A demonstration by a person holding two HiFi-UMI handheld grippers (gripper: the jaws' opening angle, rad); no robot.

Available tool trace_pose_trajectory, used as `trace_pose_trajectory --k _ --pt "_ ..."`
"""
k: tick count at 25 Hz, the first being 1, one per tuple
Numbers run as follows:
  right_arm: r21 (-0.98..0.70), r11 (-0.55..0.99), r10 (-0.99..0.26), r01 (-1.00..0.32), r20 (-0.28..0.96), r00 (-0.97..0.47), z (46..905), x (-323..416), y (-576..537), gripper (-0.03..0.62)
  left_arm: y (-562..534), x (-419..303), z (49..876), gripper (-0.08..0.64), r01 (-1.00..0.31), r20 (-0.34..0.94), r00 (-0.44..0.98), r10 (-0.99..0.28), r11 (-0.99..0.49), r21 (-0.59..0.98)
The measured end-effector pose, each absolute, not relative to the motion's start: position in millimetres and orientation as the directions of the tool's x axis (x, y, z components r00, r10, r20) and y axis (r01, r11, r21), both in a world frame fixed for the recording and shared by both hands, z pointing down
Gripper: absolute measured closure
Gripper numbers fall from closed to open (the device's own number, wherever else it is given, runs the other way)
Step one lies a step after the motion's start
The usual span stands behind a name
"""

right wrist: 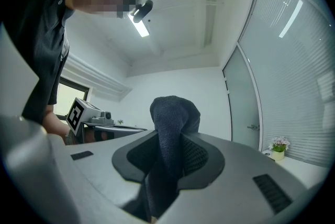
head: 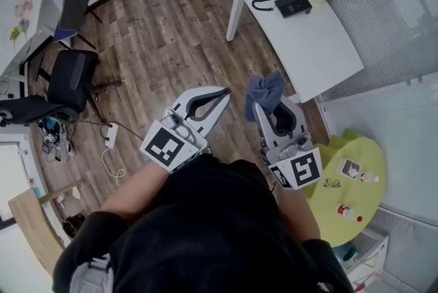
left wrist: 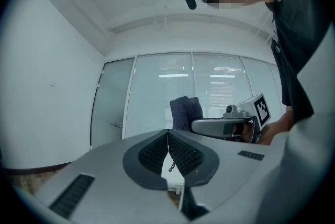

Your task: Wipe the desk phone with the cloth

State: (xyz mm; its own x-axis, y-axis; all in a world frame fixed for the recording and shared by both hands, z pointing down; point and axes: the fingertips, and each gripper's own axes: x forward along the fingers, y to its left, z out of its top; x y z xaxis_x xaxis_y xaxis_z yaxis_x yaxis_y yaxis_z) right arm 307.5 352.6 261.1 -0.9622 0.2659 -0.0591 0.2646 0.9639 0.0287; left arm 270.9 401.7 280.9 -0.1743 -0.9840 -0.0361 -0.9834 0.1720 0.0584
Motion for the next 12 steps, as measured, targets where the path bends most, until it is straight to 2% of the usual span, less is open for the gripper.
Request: trace_pose_trajectory --k 12 --pt "0.008 0.956 0.295 0.294 -0.048 -0.954 271 262 351 0.482 403 227 289 0.549 -0.977 -0.024 -0.207 -0.978 0.206 0.061"
